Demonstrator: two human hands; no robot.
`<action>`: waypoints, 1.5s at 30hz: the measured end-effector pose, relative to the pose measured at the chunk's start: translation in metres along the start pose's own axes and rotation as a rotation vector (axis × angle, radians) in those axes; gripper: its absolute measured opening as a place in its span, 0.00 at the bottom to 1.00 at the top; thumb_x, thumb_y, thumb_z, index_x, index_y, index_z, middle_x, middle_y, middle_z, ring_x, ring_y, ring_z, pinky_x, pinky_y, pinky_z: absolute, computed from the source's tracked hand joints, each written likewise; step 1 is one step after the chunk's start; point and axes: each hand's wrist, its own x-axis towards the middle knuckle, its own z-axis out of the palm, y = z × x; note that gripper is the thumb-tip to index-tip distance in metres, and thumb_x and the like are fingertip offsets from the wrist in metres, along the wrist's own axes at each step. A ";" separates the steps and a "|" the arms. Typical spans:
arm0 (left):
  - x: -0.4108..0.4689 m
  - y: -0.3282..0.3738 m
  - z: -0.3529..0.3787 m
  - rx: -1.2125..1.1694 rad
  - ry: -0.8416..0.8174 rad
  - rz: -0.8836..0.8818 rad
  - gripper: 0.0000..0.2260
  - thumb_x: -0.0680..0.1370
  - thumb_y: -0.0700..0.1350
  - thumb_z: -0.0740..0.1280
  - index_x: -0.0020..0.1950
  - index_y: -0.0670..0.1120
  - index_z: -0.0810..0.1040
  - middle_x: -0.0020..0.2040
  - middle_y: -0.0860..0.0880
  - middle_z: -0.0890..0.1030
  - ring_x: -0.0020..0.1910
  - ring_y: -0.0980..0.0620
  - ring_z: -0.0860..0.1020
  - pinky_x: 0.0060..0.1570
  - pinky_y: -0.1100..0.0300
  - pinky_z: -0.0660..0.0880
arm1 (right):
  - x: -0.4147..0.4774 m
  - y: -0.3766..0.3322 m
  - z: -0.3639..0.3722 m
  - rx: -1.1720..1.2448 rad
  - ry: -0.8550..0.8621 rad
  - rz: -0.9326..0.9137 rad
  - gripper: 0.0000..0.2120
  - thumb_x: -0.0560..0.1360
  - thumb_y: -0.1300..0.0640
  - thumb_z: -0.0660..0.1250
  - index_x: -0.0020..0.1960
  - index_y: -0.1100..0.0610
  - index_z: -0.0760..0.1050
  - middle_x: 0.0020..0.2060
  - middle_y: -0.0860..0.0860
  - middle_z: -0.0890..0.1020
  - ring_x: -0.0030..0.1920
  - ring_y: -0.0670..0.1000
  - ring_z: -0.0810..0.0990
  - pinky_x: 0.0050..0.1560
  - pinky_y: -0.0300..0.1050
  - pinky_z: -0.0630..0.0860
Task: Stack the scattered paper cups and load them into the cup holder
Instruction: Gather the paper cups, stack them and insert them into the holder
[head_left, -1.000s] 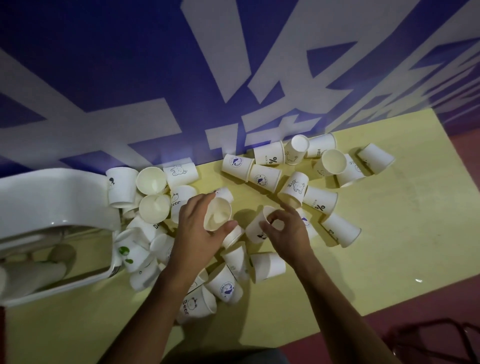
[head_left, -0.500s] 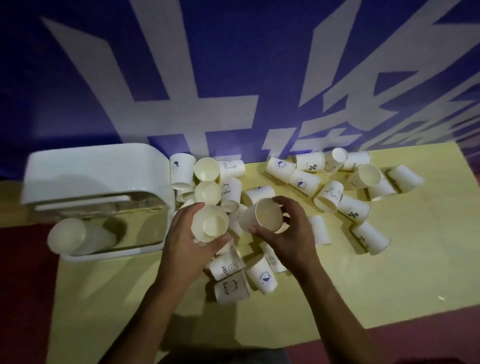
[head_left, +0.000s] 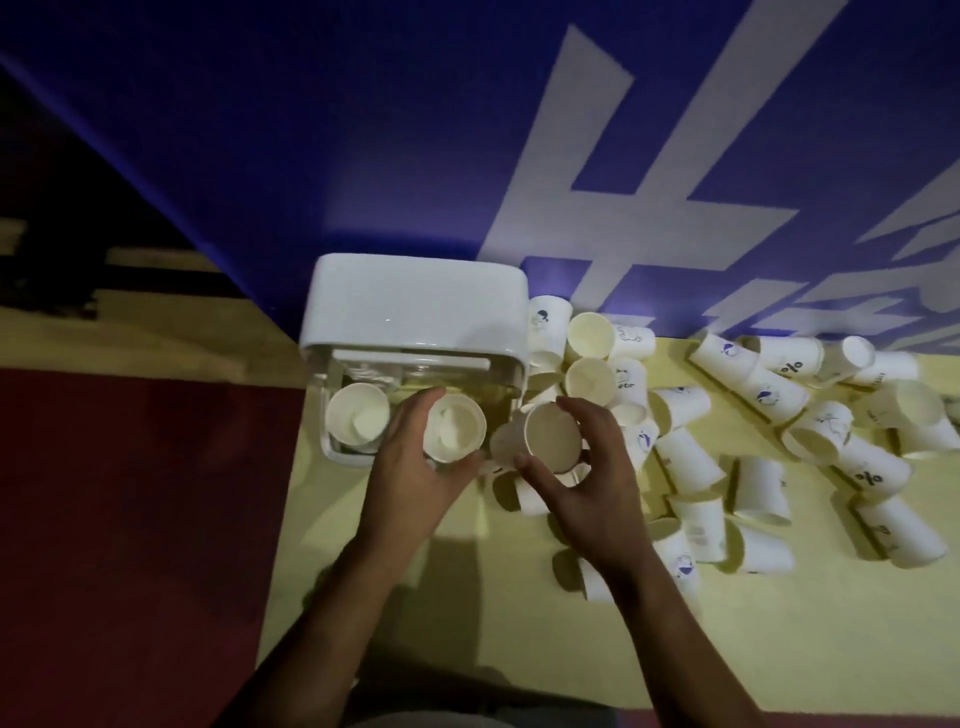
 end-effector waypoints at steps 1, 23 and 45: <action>0.005 -0.007 0.000 0.013 0.000 -0.004 0.35 0.68 0.50 0.82 0.71 0.52 0.72 0.67 0.56 0.75 0.65 0.58 0.73 0.61 0.58 0.75 | 0.000 -0.001 0.006 -0.009 0.002 0.003 0.31 0.71 0.49 0.80 0.69 0.51 0.72 0.65 0.43 0.75 0.66 0.46 0.74 0.61 0.55 0.77; 0.064 -0.060 0.035 0.265 -0.387 -0.180 0.43 0.64 0.58 0.82 0.74 0.58 0.65 0.70 0.53 0.75 0.64 0.47 0.77 0.61 0.48 0.77 | 0.023 0.010 0.041 -0.156 0.008 -0.033 0.37 0.66 0.53 0.84 0.70 0.58 0.74 0.65 0.48 0.75 0.66 0.34 0.69 0.65 0.31 0.69; 0.047 -0.044 0.022 -0.046 -0.256 -0.368 0.18 0.86 0.51 0.57 0.75 0.50 0.73 0.67 0.52 0.79 0.63 0.53 0.78 0.59 0.64 0.69 | 0.029 0.039 0.103 -0.334 -0.173 -0.053 0.36 0.67 0.43 0.80 0.68 0.58 0.74 0.61 0.52 0.80 0.59 0.56 0.78 0.56 0.54 0.78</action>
